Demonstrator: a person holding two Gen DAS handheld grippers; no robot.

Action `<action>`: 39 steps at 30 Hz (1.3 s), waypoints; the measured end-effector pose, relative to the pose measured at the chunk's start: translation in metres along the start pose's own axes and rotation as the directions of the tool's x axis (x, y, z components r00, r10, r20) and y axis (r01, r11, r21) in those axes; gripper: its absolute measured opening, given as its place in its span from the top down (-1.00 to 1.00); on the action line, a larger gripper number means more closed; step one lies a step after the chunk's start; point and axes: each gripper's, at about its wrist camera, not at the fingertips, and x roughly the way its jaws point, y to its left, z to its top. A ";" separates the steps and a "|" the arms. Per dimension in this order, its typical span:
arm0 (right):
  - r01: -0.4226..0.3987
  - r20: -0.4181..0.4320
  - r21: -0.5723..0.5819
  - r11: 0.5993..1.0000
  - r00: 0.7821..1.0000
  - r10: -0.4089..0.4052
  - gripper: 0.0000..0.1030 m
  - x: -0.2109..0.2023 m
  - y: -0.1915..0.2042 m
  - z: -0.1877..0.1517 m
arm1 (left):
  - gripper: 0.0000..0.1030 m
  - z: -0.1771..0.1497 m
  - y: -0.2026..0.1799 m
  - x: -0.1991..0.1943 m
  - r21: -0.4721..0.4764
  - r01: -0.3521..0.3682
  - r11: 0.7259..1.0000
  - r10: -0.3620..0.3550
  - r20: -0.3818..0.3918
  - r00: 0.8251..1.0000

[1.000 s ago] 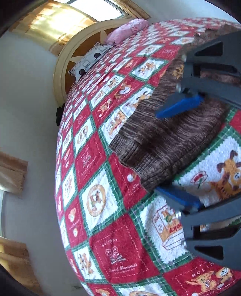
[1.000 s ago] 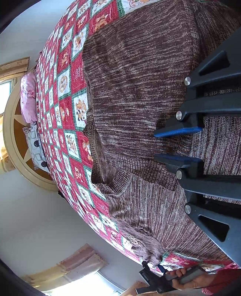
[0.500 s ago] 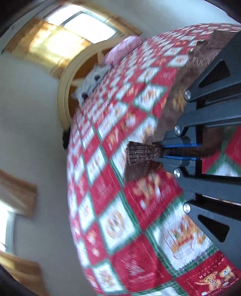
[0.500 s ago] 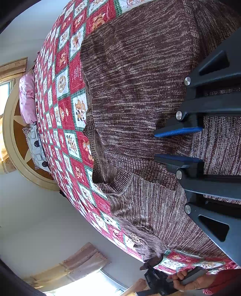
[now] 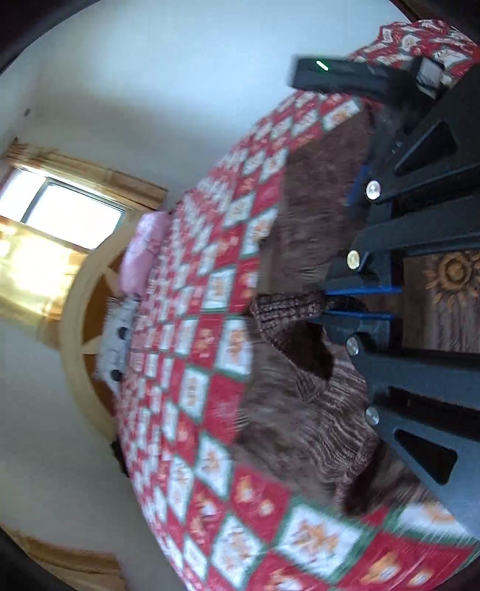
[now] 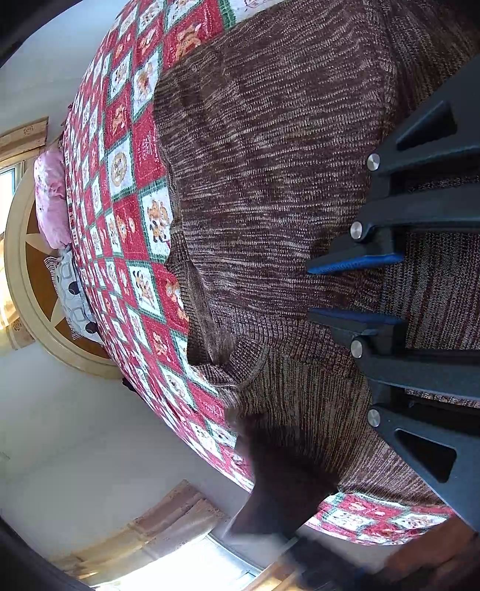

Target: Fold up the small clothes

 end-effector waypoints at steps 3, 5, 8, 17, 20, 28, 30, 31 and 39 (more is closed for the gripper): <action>-0.001 0.000 0.001 1.000 1.000 0.001 0.60 0.000 0.000 0.000 | 0.88 -0.020 0.009 0.020 -0.069 0.009 0.998 -0.015 -0.088 0.996; -0.002 0.001 0.002 1.000 1.000 0.002 0.60 0.000 0.000 0.000 | 0.88 -0.021 0.016 0.021 -0.122 0.029 0.992 -0.042 -0.104 0.994; -0.001 0.000 0.001 1.000 1.000 0.001 0.60 0.000 0.001 0.001 | 0.87 -0.024 0.026 0.012 -0.181 0.046 0.982 -0.060 -0.076 0.995; 0.004 0.006 -0.016 1.000 1.000 -0.004 0.56 -0.007 0.012 0.008 | 0.69 -0.048 0.048 0.004 -0.373 0.185 0.909 -0.213 -0.034 0.977; -0.071 0.018 -0.029 0.997 0.997 0.071 -0.02 -0.016 0.030 0.015 | 0.45 -0.054 0.052 -0.014 -0.387 0.125 0.914 -0.130 0.012 0.991; -0.137 -0.007 -0.319 0.938 0.990 0.142 -0.36 -0.007 0.125 0.025 | 0.16 -0.066 0.060 -0.040 -0.409 0.053 0.911 -0.023 0.080 0.997; -0.128 -0.053 -0.379 0.916 0.992 0.116 -0.36 0.013 0.143 0.021 | 0.16 -0.067 0.061 -0.038 -0.408 0.047 0.912 -0.016 0.078 0.997; -0.121 -0.075 -0.396 0.910 0.992 0.099 -0.36 0.025 0.148 0.019 | 0.16 -0.066 0.059 -0.037 -0.406 0.044 0.913 -0.014 0.079 0.997; -0.065 -0.157 -0.455 0.888 0.988 -0.009 -0.22 0.073 0.140 0.008 | 0.05 -0.075 0.063 -0.043 -0.378 0.030 0.926 -0.004 0.069 0.998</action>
